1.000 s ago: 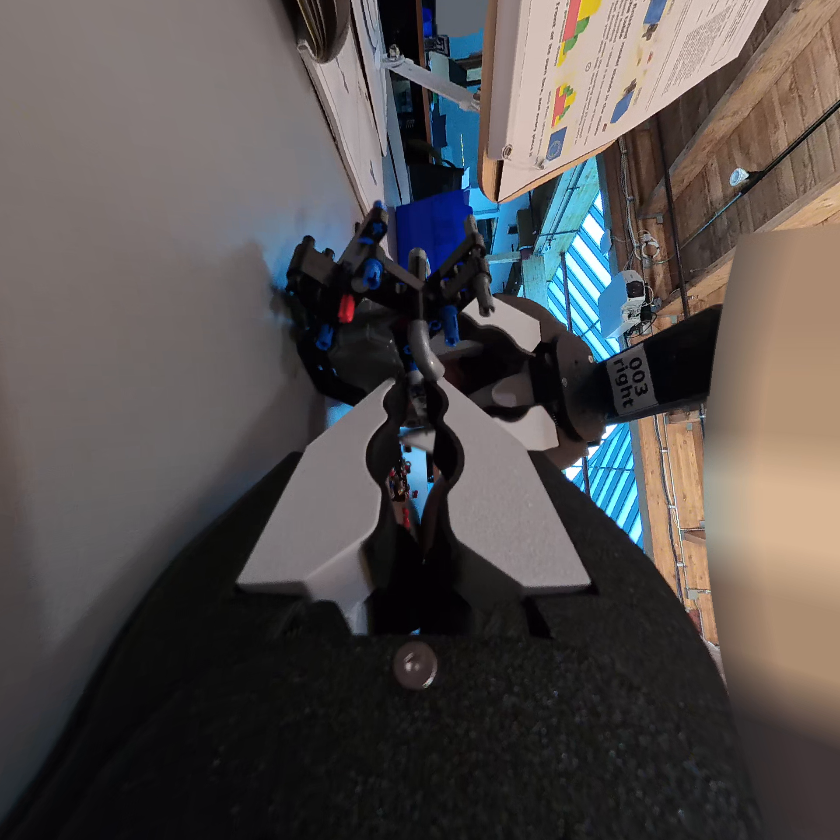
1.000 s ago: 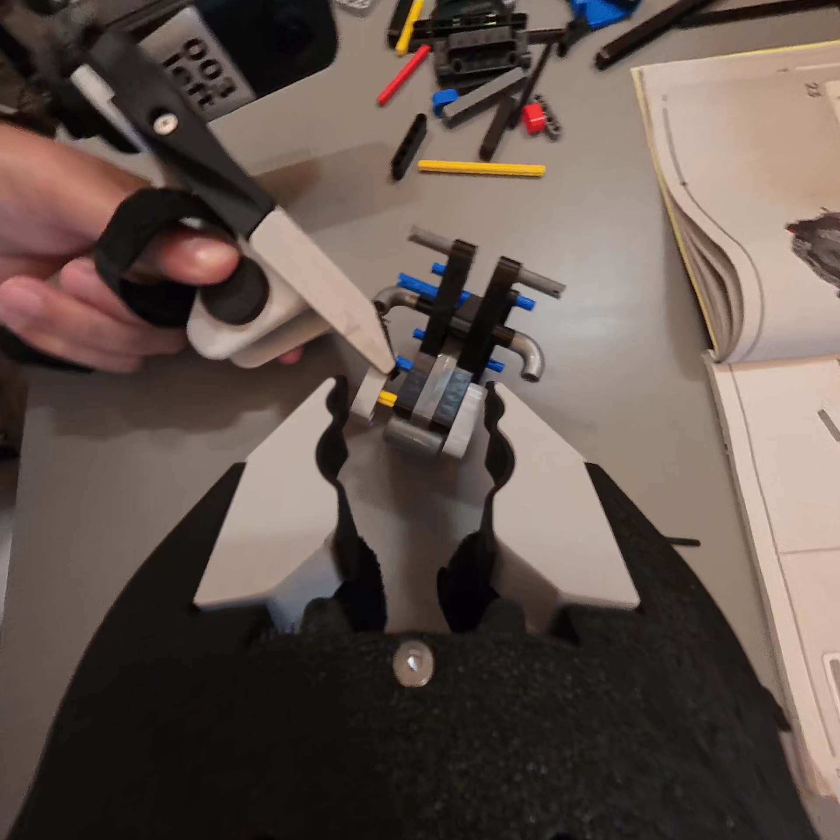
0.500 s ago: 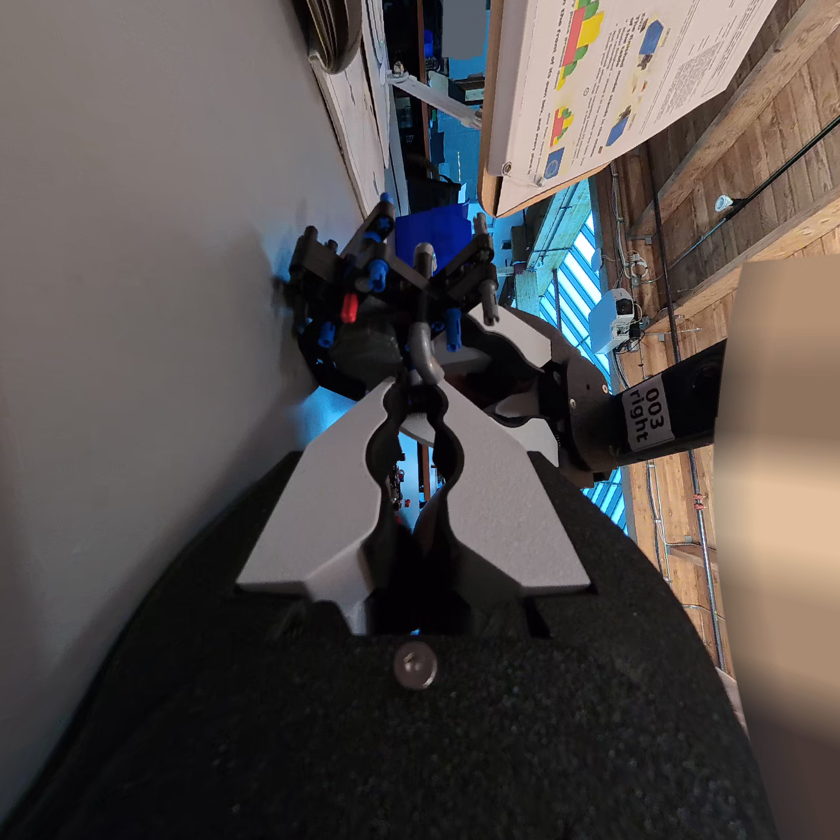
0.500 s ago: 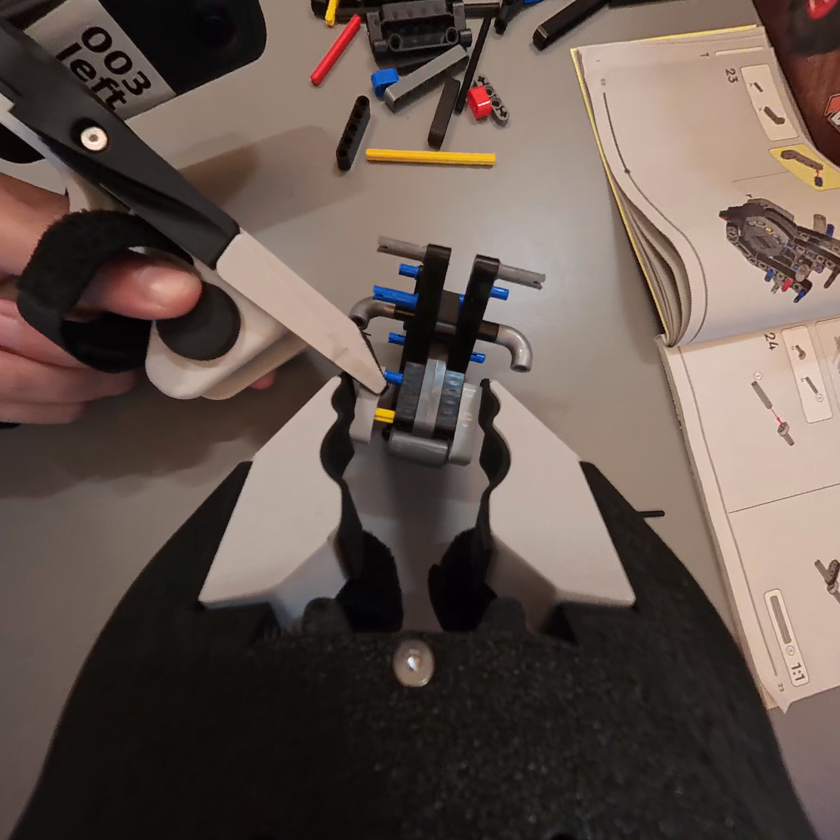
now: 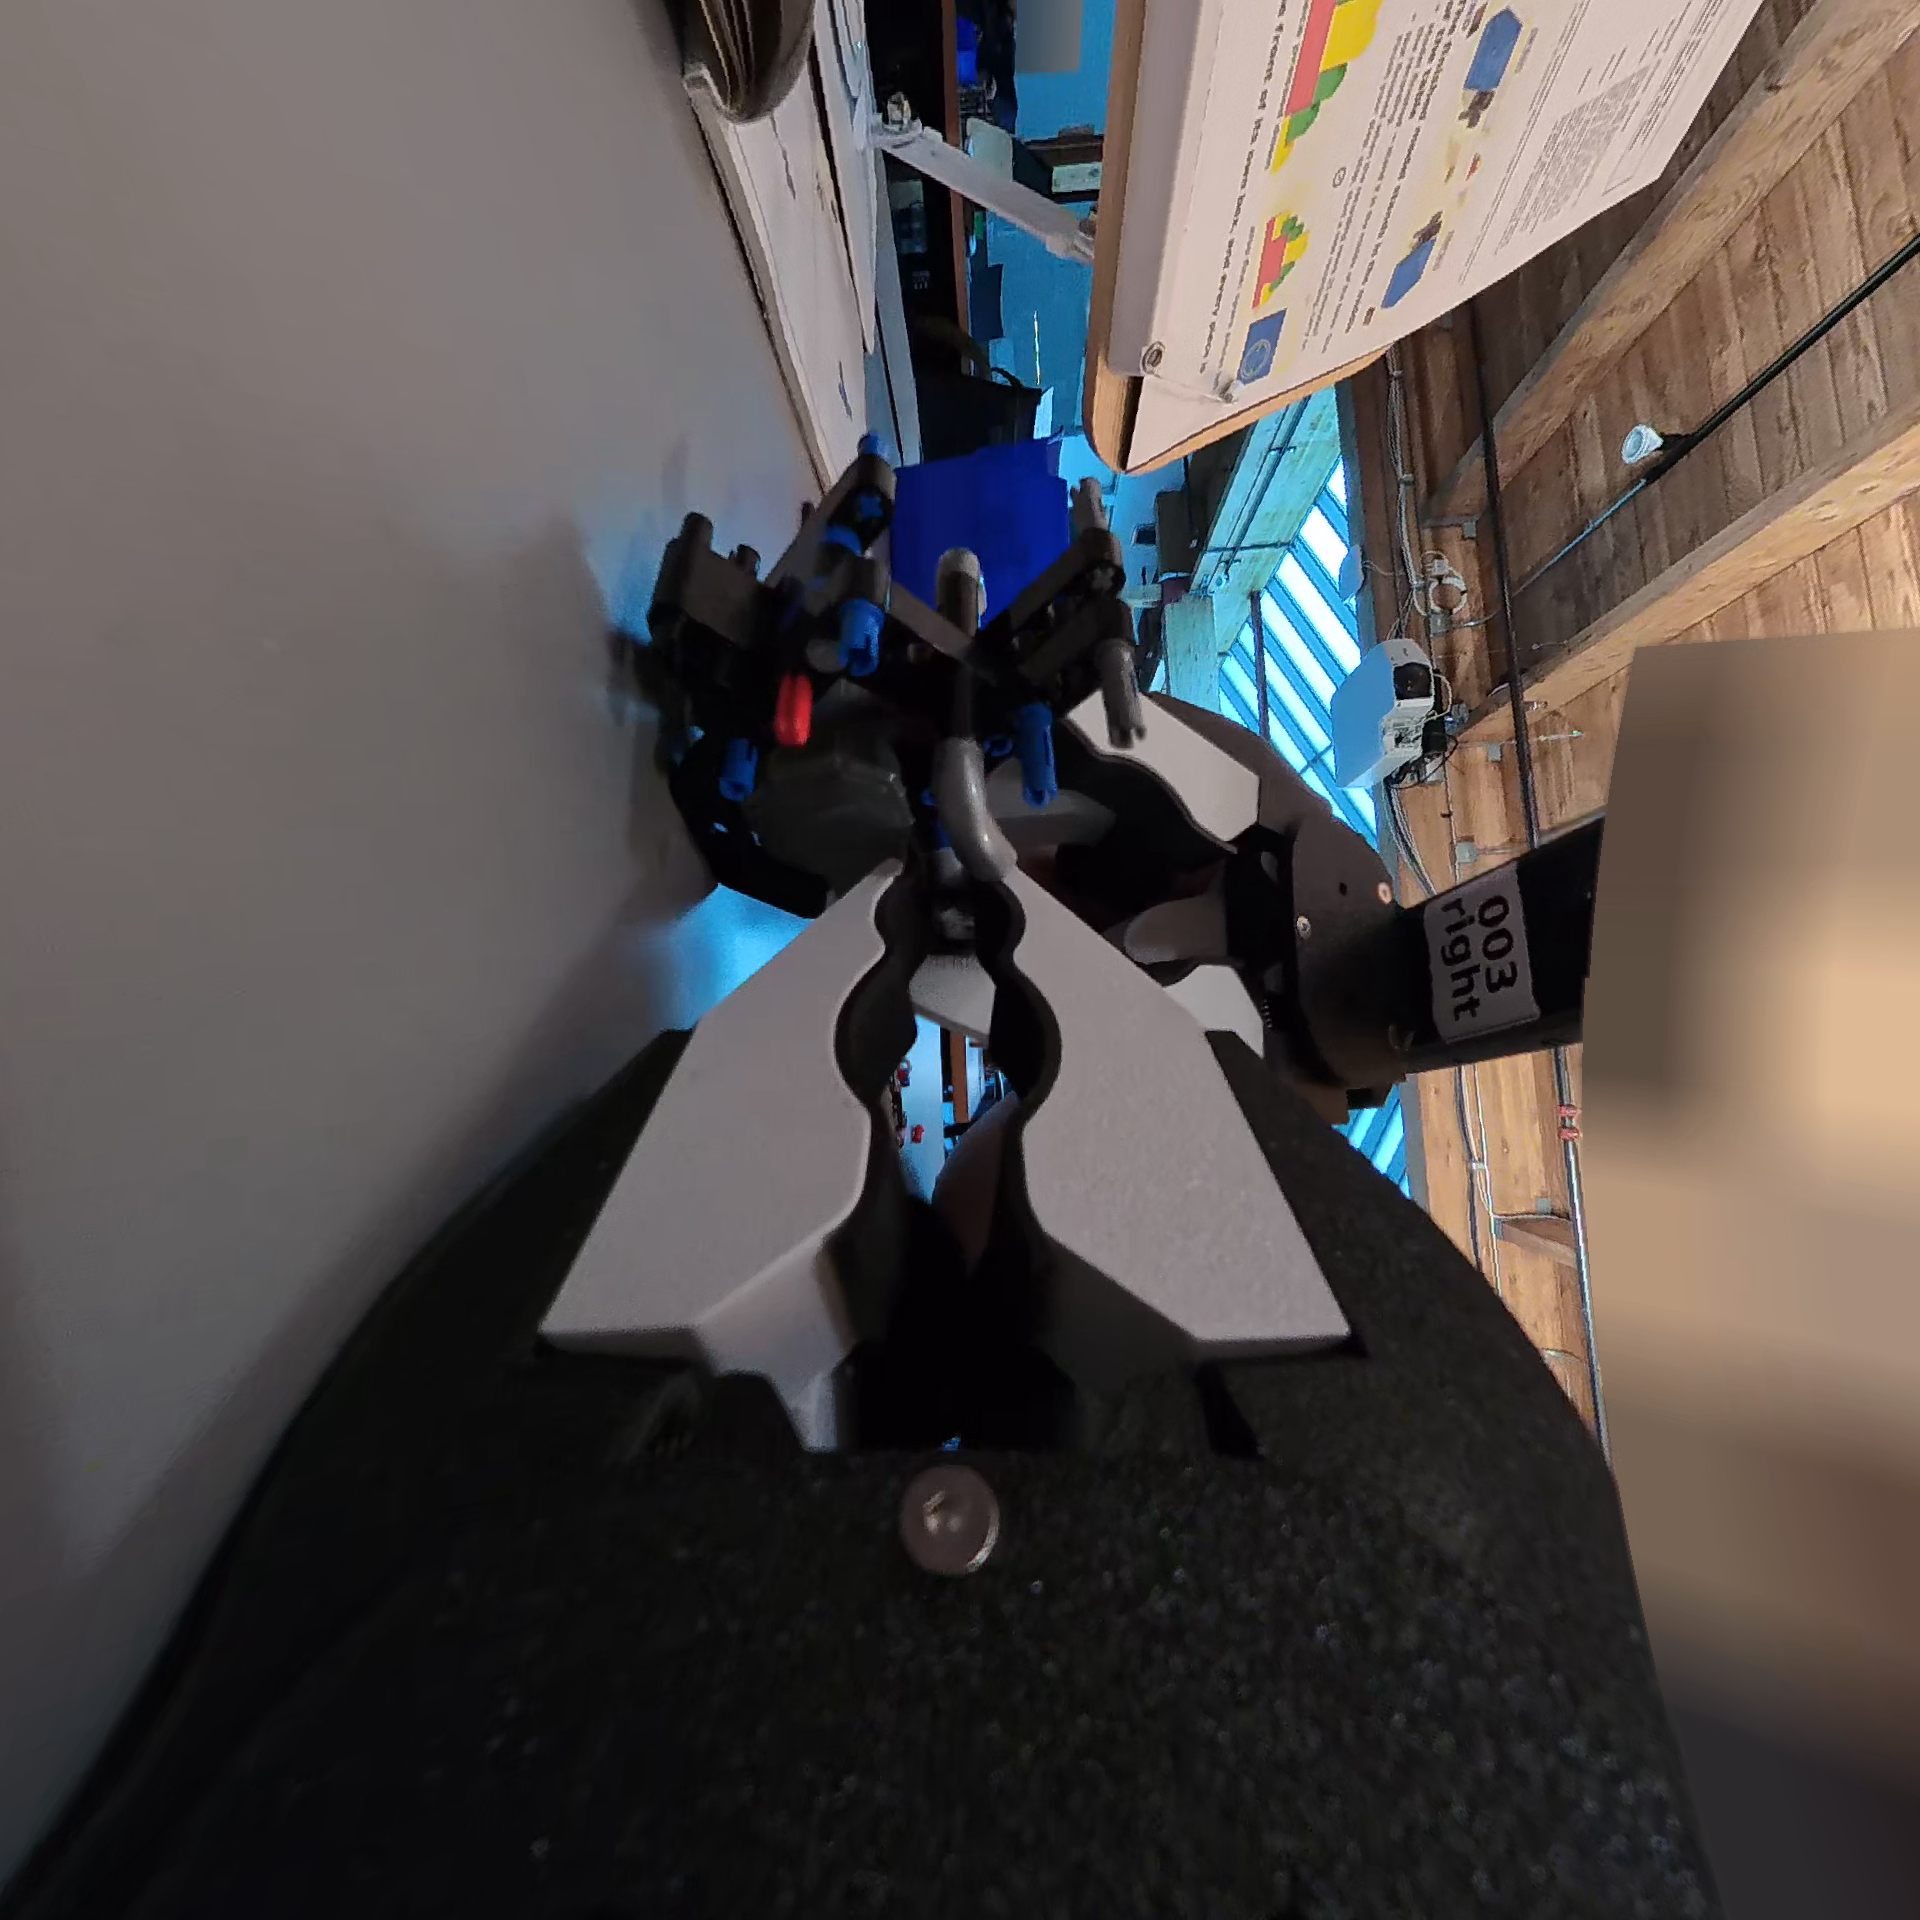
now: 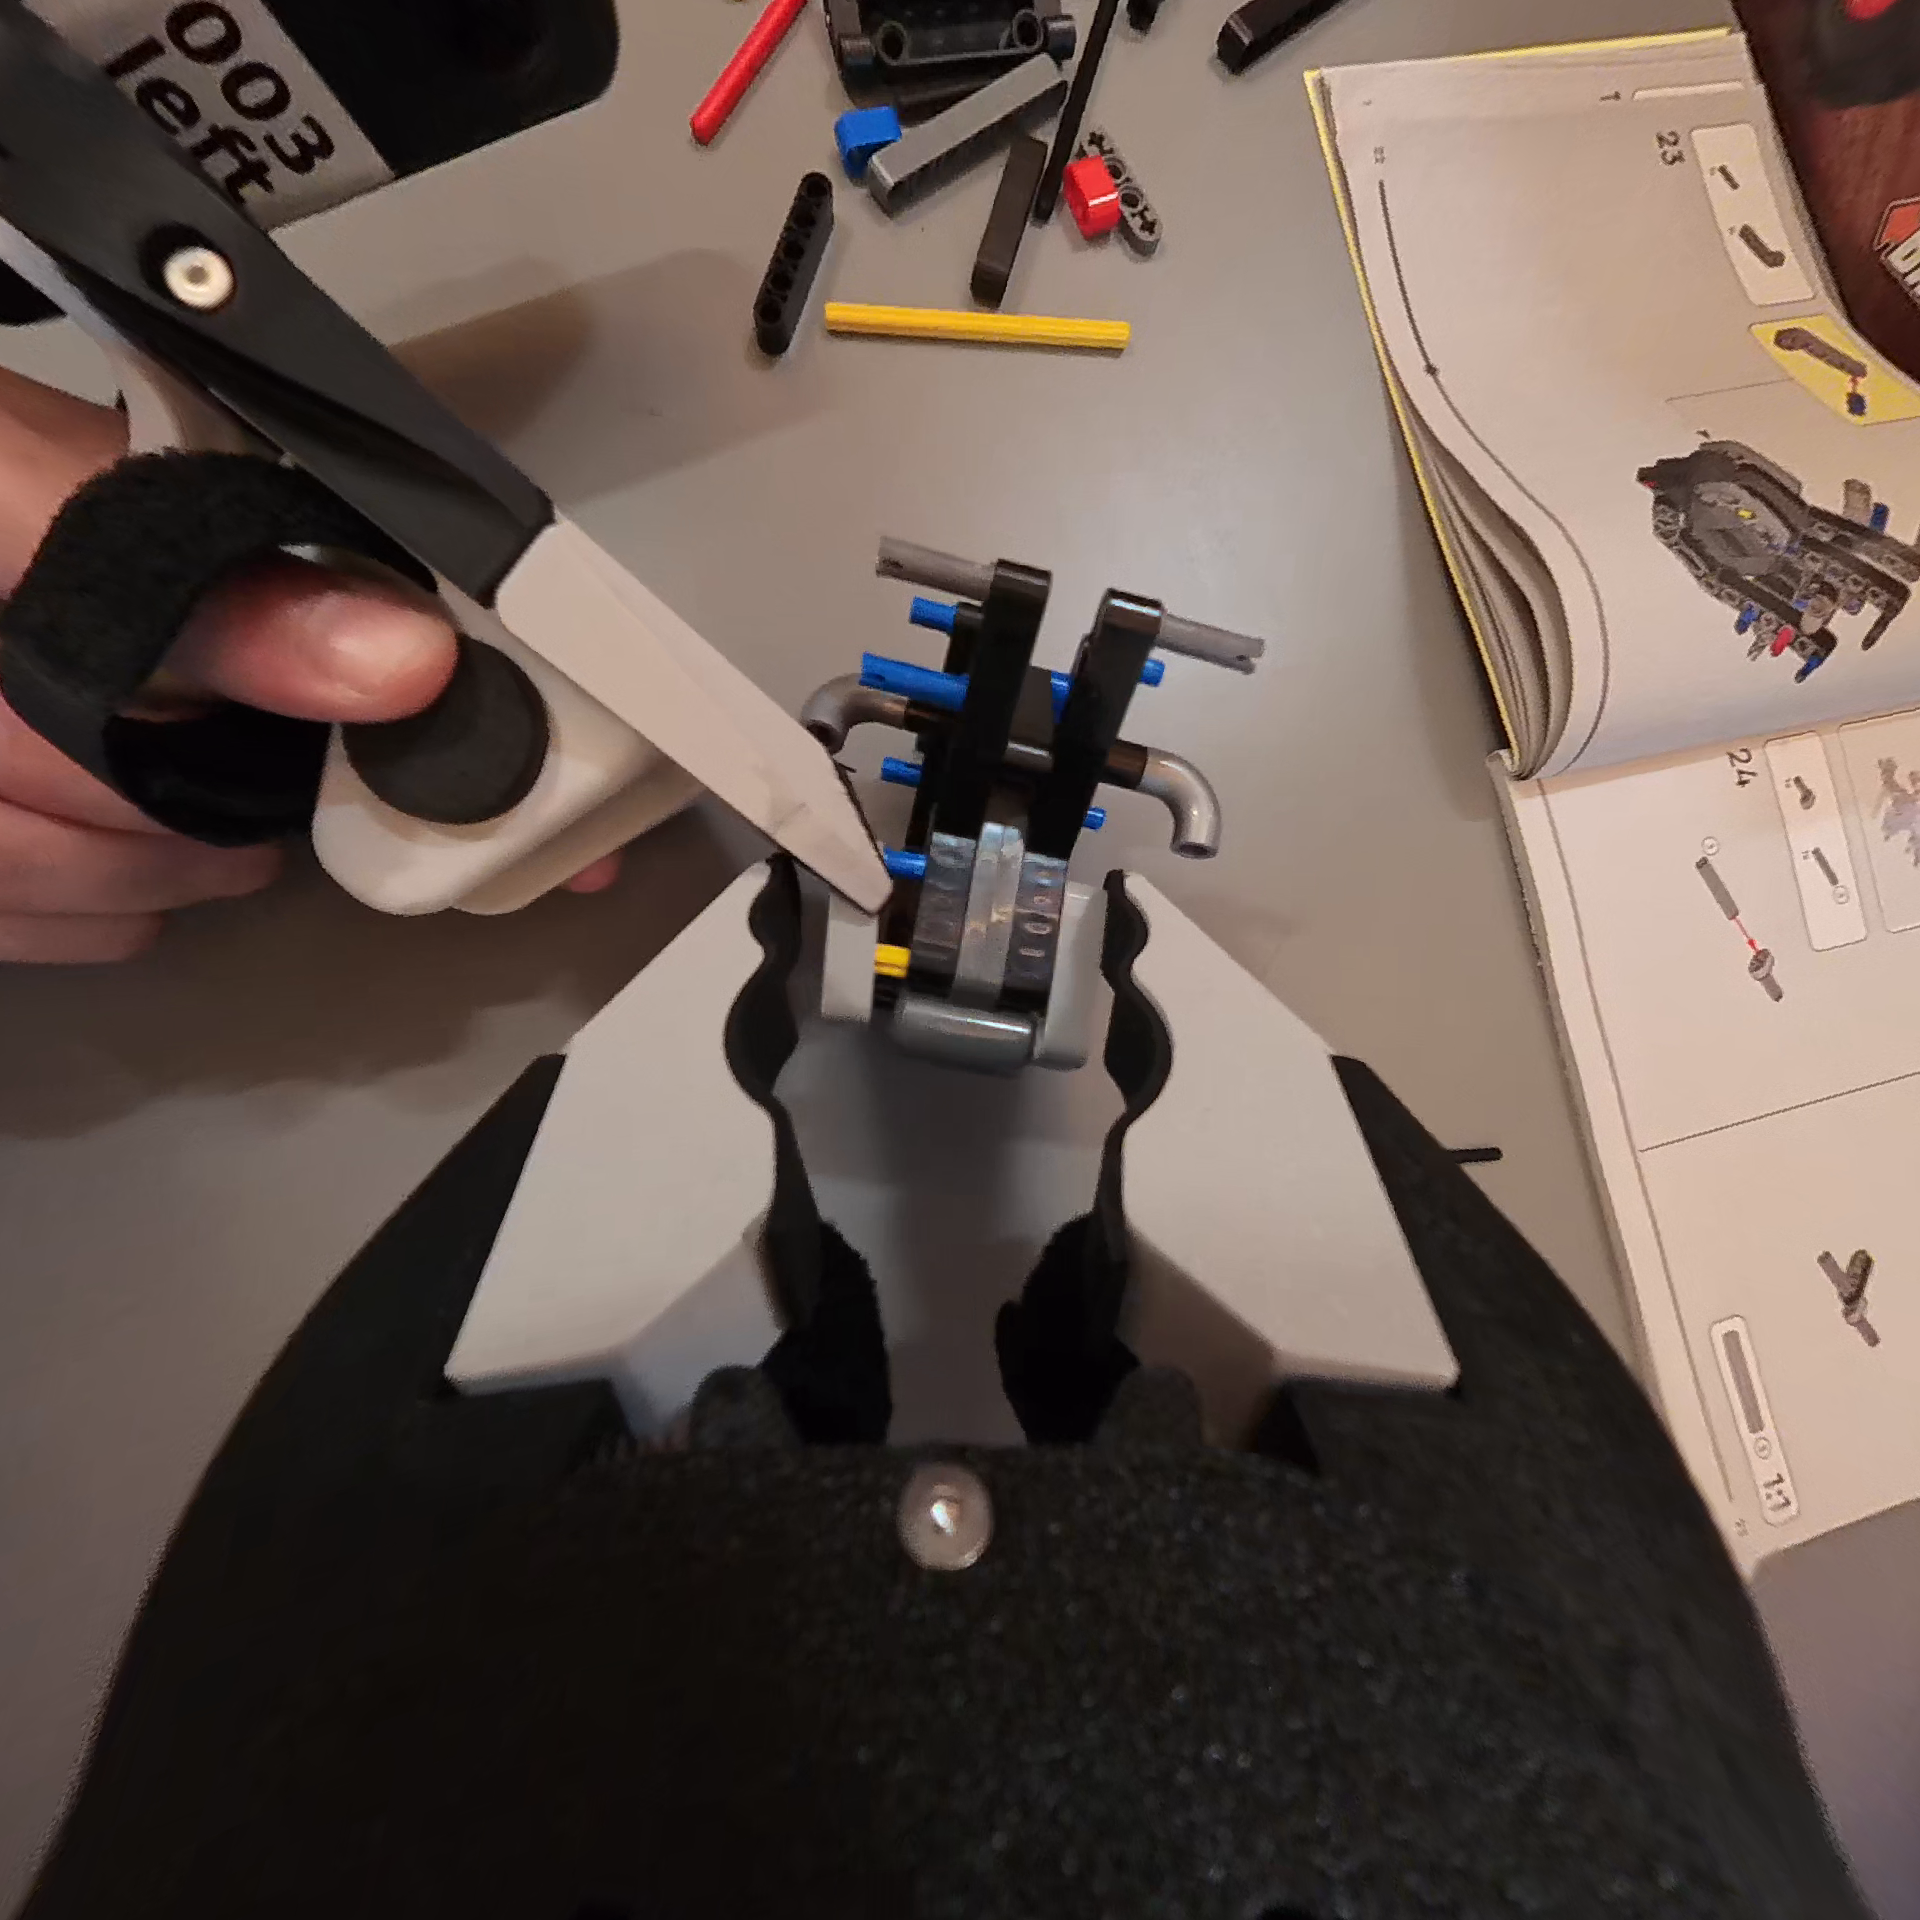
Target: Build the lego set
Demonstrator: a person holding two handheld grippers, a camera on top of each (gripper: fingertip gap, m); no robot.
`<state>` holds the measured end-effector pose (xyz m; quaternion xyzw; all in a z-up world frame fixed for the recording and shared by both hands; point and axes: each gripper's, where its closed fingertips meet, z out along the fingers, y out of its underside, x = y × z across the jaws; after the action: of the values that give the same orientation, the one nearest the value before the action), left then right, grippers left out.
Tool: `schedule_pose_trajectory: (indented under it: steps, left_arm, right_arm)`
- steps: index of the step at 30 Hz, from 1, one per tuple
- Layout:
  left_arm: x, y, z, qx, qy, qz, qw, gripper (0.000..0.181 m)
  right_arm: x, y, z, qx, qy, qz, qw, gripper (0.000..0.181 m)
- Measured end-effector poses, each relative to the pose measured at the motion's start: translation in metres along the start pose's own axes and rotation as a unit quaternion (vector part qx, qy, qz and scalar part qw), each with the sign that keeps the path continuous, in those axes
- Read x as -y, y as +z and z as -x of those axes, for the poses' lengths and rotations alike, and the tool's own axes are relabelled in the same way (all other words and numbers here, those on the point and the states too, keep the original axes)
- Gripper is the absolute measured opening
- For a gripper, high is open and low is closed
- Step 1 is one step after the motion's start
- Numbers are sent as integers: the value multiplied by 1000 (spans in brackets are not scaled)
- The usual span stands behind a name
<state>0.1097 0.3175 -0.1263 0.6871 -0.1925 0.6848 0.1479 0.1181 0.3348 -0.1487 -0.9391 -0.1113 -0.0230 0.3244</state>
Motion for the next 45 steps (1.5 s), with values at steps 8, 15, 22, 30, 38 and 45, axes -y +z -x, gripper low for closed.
schedule_pose_trajectory:
  steps: [8, 15, 22, 30, 38, 45]
  left_arm:
    - [-7, 1, 0, 0, -1, 42, 999, 6]
    - [-2, 0, 5, 14, -9, 18, 1000, 6]
    - [2, 0, 4, 18, 2, 4, 1000, 6]
    - [5, -1, 2, 17, 20, -10, 1000, 5]
    - [5, -4, 1, 12, 19, -34, 999, 8]
    - [6, -10, -3, -6, 6, -55, 998, 12]
  right_arm:
    - [-2, -2, 2, 23, -1, 3, 1000, 57]
    - [-1, 0, -1, 6, -10, -2, 1000, 56]
    - [-2, 1, -3, 0, -22, -5, 1000, 54]
    - [-1, 1, -3, 10, -18, -13, 1000, 54]
    - [1, 2, -1, 13, -10, -18, 1000, 51]
    - [2, 2, -1, 18, 0, -23, 1000, 51]
